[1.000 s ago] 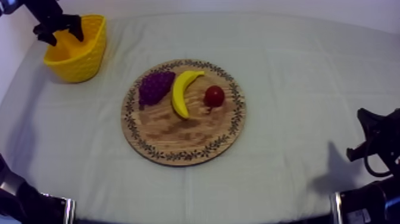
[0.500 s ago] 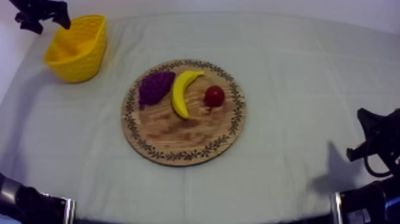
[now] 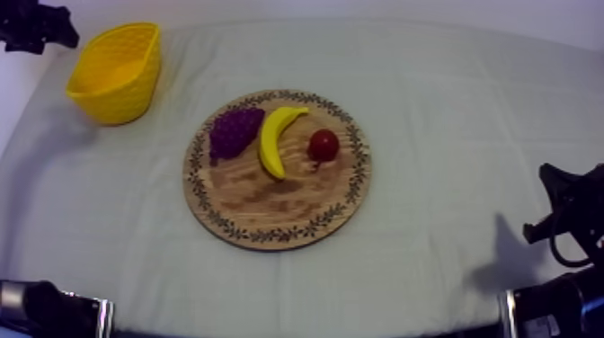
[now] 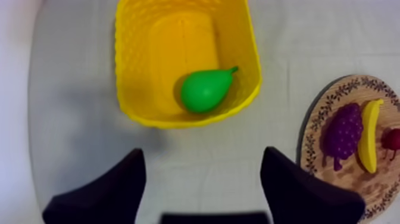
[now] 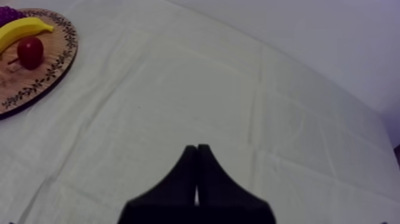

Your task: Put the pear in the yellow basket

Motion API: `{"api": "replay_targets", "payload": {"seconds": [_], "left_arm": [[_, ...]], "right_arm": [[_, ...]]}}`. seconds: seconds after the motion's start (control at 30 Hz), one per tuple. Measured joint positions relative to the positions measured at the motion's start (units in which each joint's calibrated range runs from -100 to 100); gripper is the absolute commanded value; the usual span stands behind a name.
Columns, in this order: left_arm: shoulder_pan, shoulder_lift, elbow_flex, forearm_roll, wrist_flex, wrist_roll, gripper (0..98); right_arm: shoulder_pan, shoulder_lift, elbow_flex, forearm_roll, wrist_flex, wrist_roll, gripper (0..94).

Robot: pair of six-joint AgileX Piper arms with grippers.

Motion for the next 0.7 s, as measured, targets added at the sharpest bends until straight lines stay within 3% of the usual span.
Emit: {"api": "replay_targets", "payload": {"seconds": [0.23,0.7], "left_arm": [[-1.99,-9.84,9.50,2.38,-4.09,-2.06,54.8],[-2.12,-29.04,31.24,3.01,-19.30,-3.42,36.9]], "right_arm": [[0.00,0.00,0.00,0.00,0.00,0.00,0.4],[0.00,0.00,0.00,0.00,0.00,0.00,0.4]]}}
